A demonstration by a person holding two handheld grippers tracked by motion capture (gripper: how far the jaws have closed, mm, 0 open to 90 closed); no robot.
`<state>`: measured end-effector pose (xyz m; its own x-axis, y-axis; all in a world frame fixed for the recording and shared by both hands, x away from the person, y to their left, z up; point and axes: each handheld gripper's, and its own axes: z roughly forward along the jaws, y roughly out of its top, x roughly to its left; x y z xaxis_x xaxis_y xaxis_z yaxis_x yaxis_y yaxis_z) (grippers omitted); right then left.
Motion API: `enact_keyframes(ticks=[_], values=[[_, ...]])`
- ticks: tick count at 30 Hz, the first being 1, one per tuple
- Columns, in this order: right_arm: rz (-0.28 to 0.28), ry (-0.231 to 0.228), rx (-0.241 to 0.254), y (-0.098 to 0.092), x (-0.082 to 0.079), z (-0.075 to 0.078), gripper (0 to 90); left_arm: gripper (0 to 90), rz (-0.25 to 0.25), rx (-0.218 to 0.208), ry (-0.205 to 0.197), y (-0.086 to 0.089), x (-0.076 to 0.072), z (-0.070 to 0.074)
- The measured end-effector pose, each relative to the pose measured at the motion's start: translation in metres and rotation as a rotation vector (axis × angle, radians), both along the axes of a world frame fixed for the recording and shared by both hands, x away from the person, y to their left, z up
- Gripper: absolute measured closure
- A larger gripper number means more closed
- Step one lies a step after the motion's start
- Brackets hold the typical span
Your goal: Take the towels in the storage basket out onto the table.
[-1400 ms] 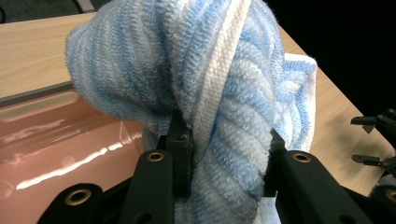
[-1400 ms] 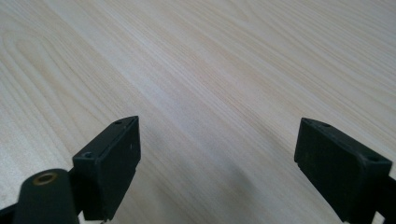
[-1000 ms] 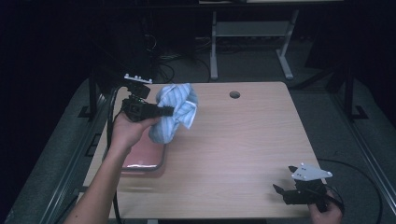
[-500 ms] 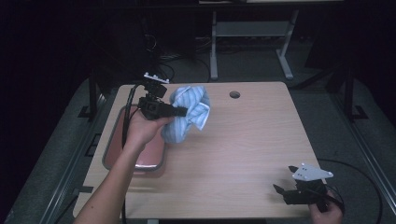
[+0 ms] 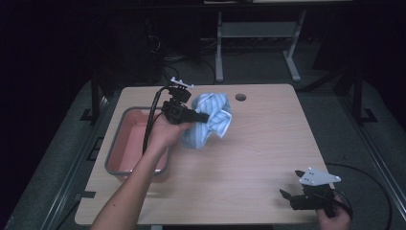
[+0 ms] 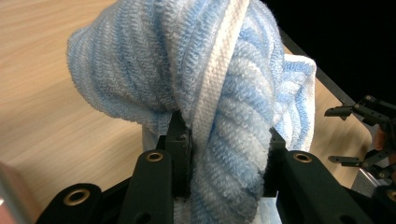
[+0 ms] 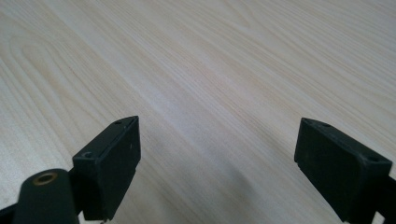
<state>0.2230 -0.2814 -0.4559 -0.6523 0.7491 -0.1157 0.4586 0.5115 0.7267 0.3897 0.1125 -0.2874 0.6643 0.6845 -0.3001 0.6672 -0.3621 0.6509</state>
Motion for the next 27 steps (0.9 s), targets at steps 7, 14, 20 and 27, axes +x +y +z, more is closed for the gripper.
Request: enact_keyframes(ticks=[7, 14, 20, 27], values=[[-0.003, -0.005, 0.002, 0.001, -0.001, 0.001, 13.9, 65.8, -0.027, -0.018, 0.019, -0.015, 0.0, -0.012], [-0.005, -0.012, -0.005, 0.002, 0.0, 0.0, 13.9, 65.9, -0.036, -0.026, 0.03, -0.024, 0.005, -0.018], [-0.007, -0.015, -0.014, 0.0, 0.0, 0.0, 13.9, 65.8, -0.034, -0.018, 0.043, -0.031, 0.009, -0.025], [-0.007, -0.008, 0.0, -0.001, -0.001, 0.001, 13.9, 65.5, -0.04, -0.01, 0.058, -0.041, 0.013, -0.034]])
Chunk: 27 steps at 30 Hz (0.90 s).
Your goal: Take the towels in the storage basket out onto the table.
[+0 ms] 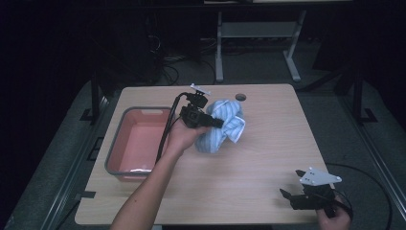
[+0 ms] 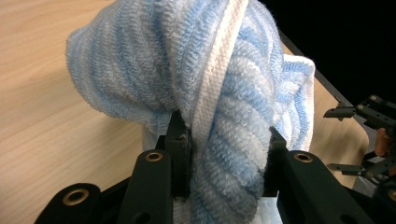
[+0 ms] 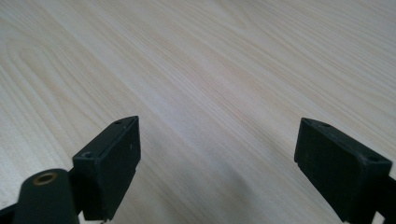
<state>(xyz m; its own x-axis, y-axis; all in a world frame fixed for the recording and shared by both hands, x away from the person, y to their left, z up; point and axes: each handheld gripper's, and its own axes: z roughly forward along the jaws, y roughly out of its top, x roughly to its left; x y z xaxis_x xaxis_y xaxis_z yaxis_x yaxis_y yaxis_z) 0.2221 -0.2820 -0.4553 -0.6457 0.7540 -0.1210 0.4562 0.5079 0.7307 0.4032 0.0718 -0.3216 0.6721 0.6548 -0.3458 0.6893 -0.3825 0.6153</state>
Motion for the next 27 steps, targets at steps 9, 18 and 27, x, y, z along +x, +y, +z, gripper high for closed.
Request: enact_keyframes(ticks=[9, 18, 27], values=[[0.0, 0.0, 0.002, 0.0, -0.001, 0.0, 13.9, 65.4, 0.0, 0.013, 0.031, -0.017, 0.008, -0.021], [-0.001, -0.002, 0.015, 0.0, -0.001, 0.0, 13.9, 65.2, -0.011, 0.03, 0.06, -0.032, 0.013, -0.037], [0.006, -0.001, 0.005, 0.002, 0.001, 0.0, 13.9, 64.7, -0.009, 0.029, 0.084, -0.047, 0.015, -0.053]])
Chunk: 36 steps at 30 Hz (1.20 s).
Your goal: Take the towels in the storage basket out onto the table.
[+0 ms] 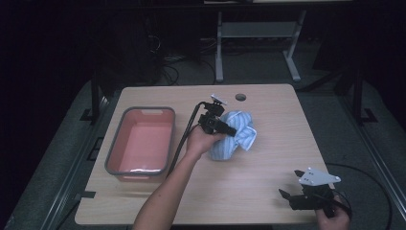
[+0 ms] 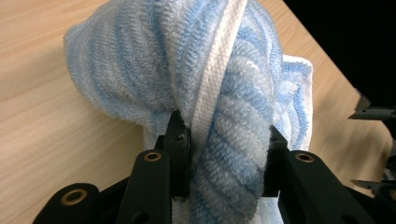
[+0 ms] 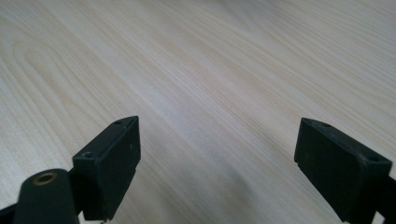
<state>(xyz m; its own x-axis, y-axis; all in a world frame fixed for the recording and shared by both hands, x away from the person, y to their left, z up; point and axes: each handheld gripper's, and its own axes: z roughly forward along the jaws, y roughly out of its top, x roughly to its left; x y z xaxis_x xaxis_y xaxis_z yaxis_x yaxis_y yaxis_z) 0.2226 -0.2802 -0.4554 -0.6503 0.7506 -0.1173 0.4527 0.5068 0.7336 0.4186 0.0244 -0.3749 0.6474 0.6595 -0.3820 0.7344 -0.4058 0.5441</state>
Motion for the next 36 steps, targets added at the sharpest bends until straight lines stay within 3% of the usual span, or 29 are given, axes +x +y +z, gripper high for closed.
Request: enact_keyframes(ticks=[16, 20, 26, 36], values=[[-0.004, 0.0, 0.004, 0.002, 0.003, -0.001, 13.9, 62.6, -0.012, 0.015, 0.014, -0.017, 0.001, -0.021], [-0.002, 0.002, 0.005, 0.002, 0.003, -0.002, 13.9, 61.7, -0.021, 0.055, 0.01, -0.022, 0.0, -0.027], [0.001, 0.007, 0.0, 0.003, 0.004, -0.002, 13.9, 61.3, -0.028, 0.081, 0.006, -0.029, -0.002, -0.035], [0.001, 0.008, 0.001, 0.004, 0.005, -0.003, 13.9, 57.3, -0.052, 0.098, 0.02, -0.034, -0.005, -0.044]])
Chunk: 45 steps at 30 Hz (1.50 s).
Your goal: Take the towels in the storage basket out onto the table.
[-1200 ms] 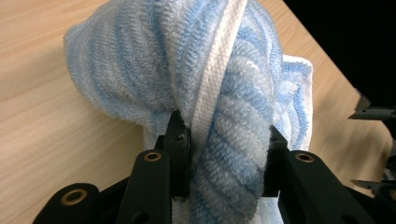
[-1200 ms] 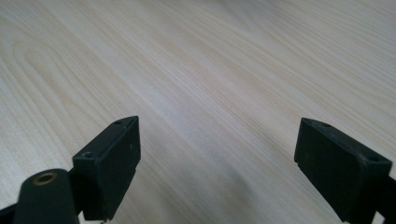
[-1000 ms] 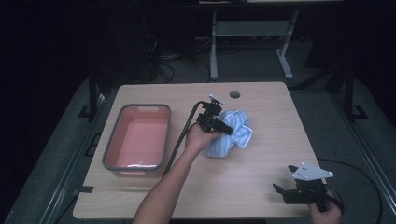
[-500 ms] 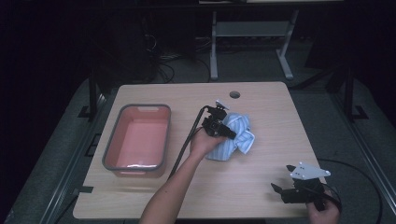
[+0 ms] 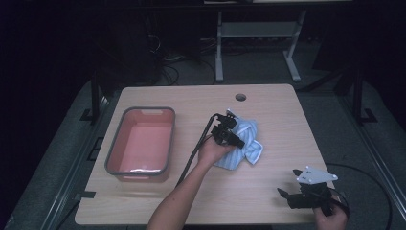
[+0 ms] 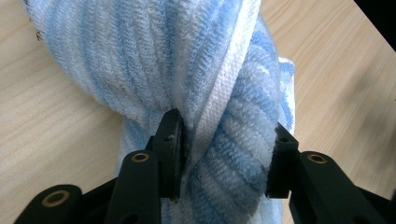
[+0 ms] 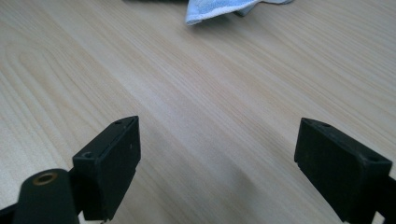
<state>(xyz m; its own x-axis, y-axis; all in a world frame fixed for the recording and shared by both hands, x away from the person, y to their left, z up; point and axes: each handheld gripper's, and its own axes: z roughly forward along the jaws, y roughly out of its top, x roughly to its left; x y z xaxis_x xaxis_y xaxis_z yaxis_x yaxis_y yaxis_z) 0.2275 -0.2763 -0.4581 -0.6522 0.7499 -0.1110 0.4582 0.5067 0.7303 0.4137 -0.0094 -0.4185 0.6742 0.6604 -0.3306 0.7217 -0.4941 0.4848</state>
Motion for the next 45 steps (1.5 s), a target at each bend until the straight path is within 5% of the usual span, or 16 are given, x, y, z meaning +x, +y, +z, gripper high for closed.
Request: enact_keyframes(ticks=[12, 19, 45], values=[[-0.003, -0.002, -0.003, 0.001, 0.0, 0.001, 13.9, 50.6, -0.018, -0.011, 0.006, -0.001, -0.005, -0.004], [-0.012, 0.0, -0.005, -0.002, 0.0, 0.0, 13.9, 44.2, -0.005, -0.082, 0.002, 0.007, -0.012, -0.004], [-0.037, 0.004, -0.001, -0.009, 0.0, 0.001, 13.9, 44.1, -0.029, -0.157, -0.042, 0.046, -0.036, 0.013]])
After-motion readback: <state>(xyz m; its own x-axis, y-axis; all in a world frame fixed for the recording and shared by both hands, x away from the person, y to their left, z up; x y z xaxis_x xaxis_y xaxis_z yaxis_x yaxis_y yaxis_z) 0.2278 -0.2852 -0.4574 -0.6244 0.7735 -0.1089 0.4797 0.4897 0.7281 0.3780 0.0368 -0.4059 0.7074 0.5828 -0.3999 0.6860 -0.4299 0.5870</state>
